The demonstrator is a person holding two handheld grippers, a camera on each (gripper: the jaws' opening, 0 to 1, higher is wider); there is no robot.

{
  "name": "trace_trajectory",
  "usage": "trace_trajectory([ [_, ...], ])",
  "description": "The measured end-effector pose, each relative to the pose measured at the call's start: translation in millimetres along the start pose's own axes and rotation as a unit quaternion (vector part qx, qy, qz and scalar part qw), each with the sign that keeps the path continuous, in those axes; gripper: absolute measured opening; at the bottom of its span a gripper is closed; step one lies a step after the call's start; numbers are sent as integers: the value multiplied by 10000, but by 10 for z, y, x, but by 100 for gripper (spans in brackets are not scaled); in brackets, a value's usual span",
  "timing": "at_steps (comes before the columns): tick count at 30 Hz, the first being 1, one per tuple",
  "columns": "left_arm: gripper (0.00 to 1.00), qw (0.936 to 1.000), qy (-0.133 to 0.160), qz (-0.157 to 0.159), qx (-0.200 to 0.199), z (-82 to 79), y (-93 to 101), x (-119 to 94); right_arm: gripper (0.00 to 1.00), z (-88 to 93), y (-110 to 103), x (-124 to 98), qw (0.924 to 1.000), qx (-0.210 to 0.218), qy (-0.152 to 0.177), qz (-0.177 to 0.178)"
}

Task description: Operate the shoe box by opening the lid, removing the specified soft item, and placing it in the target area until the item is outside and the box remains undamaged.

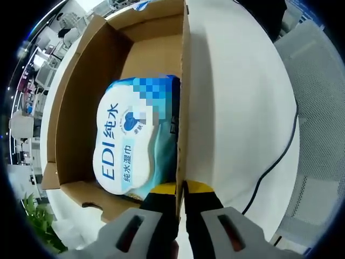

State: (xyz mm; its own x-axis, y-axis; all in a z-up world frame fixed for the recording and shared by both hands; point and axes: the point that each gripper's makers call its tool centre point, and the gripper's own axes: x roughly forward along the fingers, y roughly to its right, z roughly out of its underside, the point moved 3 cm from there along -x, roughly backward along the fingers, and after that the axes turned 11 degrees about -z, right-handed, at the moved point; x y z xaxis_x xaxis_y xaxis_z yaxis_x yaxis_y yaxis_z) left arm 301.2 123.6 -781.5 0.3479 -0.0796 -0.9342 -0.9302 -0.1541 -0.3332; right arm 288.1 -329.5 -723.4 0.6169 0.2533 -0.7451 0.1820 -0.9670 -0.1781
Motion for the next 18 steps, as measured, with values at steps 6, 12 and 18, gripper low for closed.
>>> trace_trajectory([
  [6,2,10000,15,-20,14,0,3,1,18,69,21,94,9999,-35,-115,25],
  [12,2,10000,17,-23,26,3,-2,7,18,116,71,138,9997,-42,-259,4],
  [18,2,10000,-8,24,15,5,-9,9,18,179,141,186,9993,35,-380,2],
])
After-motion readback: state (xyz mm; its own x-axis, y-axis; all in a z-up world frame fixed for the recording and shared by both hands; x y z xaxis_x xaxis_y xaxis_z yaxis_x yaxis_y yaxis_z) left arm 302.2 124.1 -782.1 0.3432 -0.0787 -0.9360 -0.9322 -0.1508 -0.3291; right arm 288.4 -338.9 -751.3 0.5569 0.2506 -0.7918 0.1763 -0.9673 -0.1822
